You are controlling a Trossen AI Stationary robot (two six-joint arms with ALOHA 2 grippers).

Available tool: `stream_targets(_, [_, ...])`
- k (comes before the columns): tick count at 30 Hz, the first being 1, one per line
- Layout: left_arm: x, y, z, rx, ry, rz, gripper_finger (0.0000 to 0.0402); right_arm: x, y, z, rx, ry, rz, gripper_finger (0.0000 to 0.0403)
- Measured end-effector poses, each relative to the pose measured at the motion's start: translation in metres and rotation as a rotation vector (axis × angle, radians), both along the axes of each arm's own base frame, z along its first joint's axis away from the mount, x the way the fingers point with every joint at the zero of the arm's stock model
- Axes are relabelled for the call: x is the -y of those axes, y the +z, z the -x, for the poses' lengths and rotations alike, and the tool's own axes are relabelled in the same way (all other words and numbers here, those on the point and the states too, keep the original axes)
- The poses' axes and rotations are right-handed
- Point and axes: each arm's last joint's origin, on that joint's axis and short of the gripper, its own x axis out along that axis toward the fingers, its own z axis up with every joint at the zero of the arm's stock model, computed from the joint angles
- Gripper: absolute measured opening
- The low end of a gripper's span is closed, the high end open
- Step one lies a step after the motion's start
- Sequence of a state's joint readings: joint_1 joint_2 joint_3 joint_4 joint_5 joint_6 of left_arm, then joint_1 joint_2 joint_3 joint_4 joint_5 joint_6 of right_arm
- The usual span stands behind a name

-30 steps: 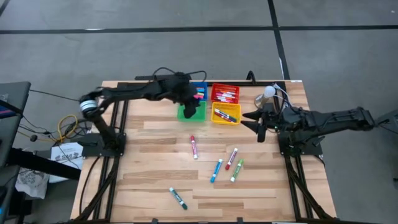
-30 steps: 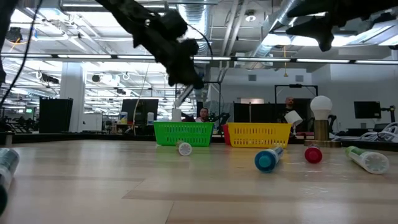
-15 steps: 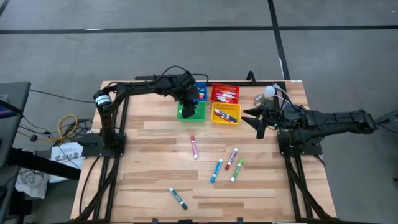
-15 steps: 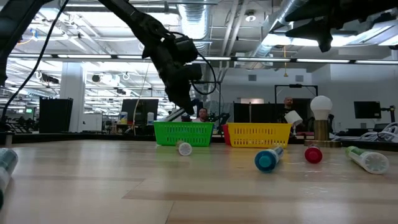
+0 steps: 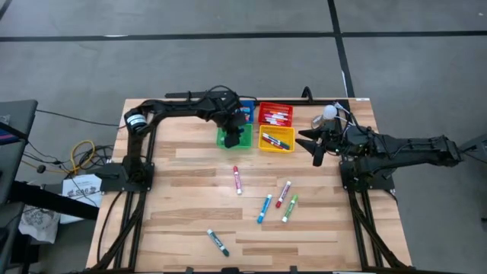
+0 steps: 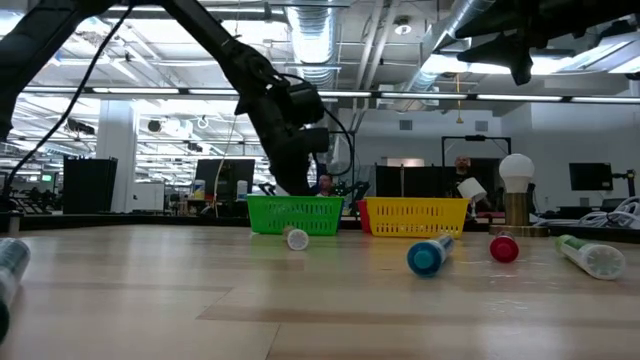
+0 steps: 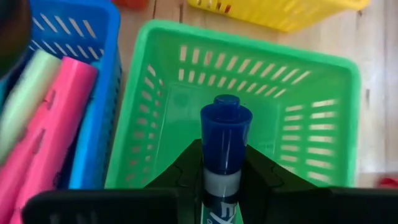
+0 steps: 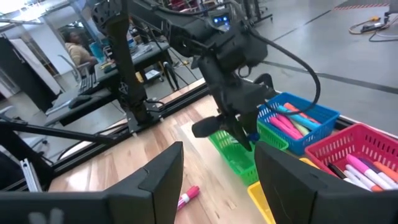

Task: Pick & Place Markers
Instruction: Put the large dark blue marker into the green basket, then put the large pink marker into the green basket

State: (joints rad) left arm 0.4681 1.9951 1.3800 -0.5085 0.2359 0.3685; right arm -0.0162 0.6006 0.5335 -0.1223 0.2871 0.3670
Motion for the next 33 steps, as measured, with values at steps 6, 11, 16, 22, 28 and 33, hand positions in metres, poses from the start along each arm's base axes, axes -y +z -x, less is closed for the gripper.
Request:
stream_targets(6, [-0.003, -0.007, -0.001, -0.003, -0.033, -0.013, 0.0078, 0.000, 0.000, 0.000, 0.005, -0.002, -0.009, 0.0185])
stream_targets(11, [-0.002, -0.007, -0.003, 0.008, -0.055, -0.029, 0.0096, 0.000, 0.000, 0.000, 0.006, -0.002, -0.009, 0.0186])
stream_targets(16, [-0.001, -0.005, -0.005, 0.026, -0.058, -0.039, 0.0119, 0.000, 0.000, 0.000, 0.006, -0.002, -0.009, 0.0183])
stream_targets(22, [0.005, 0.026, -0.002, 0.097, -0.041, -0.084, 0.0158, 0.000, 0.000, 0.000, 0.005, -0.003, -0.008, 0.0183])
stream_targets(28, [0.023, 0.097, 0.016, 0.268, 0.064, -0.087, 0.0174, 0.000, 0.000, 0.000, -0.004, -0.003, 0.001, 0.0184])
stream_targets(33, [0.057, 0.149, 0.031, 0.417, 0.219, 0.062, 0.0172, 0.000, 0.000, 0.000, -0.004, -0.002, 0.001, 0.0181])
